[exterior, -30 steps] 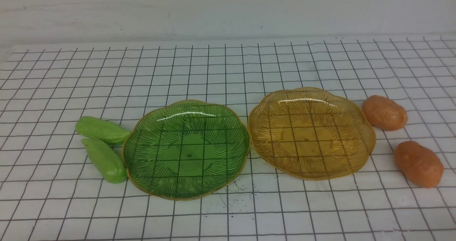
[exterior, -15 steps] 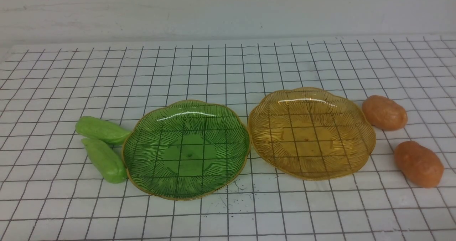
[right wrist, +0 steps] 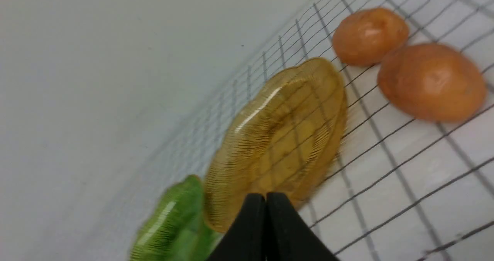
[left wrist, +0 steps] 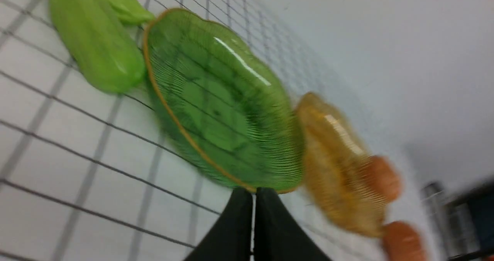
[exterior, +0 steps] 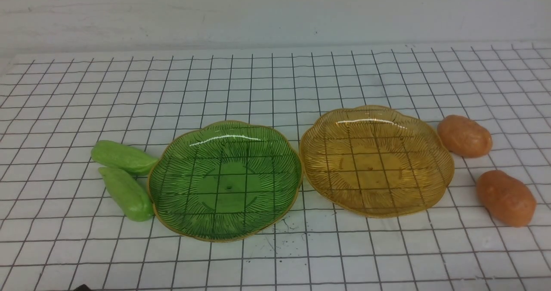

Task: Put different types of vegetables on the plate.
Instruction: 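Put the potato onto the plate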

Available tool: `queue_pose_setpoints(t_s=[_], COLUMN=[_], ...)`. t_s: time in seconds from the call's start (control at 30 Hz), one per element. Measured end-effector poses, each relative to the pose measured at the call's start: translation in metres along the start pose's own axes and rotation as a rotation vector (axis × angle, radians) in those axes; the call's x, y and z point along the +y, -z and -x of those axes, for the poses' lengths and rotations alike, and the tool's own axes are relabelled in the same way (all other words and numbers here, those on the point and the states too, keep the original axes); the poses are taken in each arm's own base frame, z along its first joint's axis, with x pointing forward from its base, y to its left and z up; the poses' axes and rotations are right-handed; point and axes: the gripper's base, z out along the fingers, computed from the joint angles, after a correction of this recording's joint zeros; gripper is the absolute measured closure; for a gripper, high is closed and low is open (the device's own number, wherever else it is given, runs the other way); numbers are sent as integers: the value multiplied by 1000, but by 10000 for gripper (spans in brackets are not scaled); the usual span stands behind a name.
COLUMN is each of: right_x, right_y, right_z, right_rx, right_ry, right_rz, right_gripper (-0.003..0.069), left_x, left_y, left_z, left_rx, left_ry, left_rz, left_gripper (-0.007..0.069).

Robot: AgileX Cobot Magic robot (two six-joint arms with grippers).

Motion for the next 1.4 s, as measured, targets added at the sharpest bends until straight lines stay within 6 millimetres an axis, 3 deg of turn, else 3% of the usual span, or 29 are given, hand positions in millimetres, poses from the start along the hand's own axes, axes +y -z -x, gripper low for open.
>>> queue_pose_setpoints(t_s=[0.1,0.37,0.57,0.6,0.7,0.8,0.87,1.0,1.2,1.4], right_x=[2,7,55,73,89,92,87,77,74,62], right_y=[0,1,21,27,24,9,-14,-51,-111,-168], right_z=[0,3,37,49,60,62,64,72,92,101], right_rx=[0,-1,-120,-127,-46,130,380,685,806,880], right_ry=[-97,-24,241,335,477,567,641,678,698,746], right_rz=[22,40,163,182,132,27,-138,-374,-554,-648], right_gripper=[673,673,673,673,673,673,673,671,668,624], left_x=[-5,-12,-52,-64,-73,-75,-71,-64,-52,-50], left_y=[0,2,16,17,8,-3,-19,-40,-66,-79], left_z=[0,5,24,30,31,33,34,38,40,44], left_rx=[1,-19,-15,20,167,327,535,715,870,830], left_ry=[183,213,4,-72,-187,-282,-349,-394,-470,-526], left_rz=[-50,-93,-171,-160,-71,43,203,355,445,433], left_gripper=[632,632,632,632,632,632,632,632,631,631])
